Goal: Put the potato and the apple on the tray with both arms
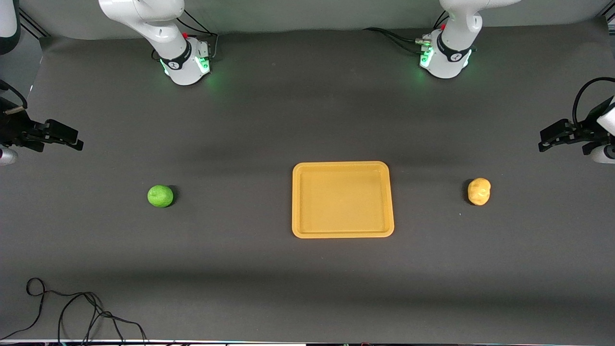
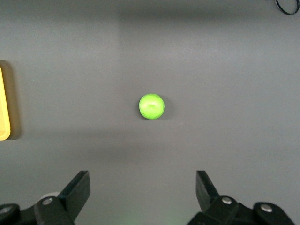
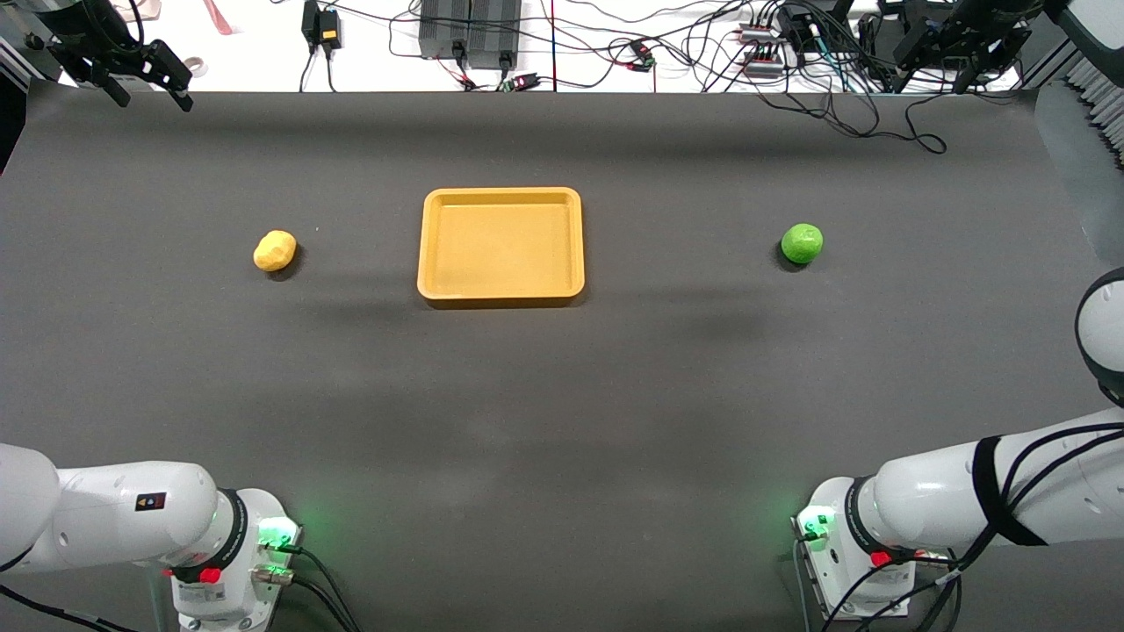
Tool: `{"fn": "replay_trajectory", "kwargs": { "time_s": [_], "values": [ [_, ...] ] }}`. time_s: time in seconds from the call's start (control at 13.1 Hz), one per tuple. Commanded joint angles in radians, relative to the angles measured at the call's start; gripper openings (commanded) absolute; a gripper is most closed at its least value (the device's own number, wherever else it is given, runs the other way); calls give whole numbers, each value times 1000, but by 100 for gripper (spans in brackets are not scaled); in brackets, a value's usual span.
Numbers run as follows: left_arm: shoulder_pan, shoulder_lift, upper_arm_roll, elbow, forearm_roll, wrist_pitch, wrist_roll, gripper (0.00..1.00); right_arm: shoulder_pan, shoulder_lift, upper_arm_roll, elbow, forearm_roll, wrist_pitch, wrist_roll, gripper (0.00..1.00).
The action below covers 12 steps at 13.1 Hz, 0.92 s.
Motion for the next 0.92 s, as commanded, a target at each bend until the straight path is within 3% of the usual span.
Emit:
{"fn": "replay_trajectory", "kwargs": {
  "time_s": [0.0,0.31,0.84],
  "values": [
    [2,20,-4,-17,-7,25,8,99,10,14,-7,31,-10,-18,-22,100],
    [-7,116,-5,-48,-4,133,55,99,10,15,-5,30,-12,-10,-22,100],
    [-9,239,-7,-236,-6,492,38,98,11,26,-4,31,-10,-7,-21,100]
  ]
}}
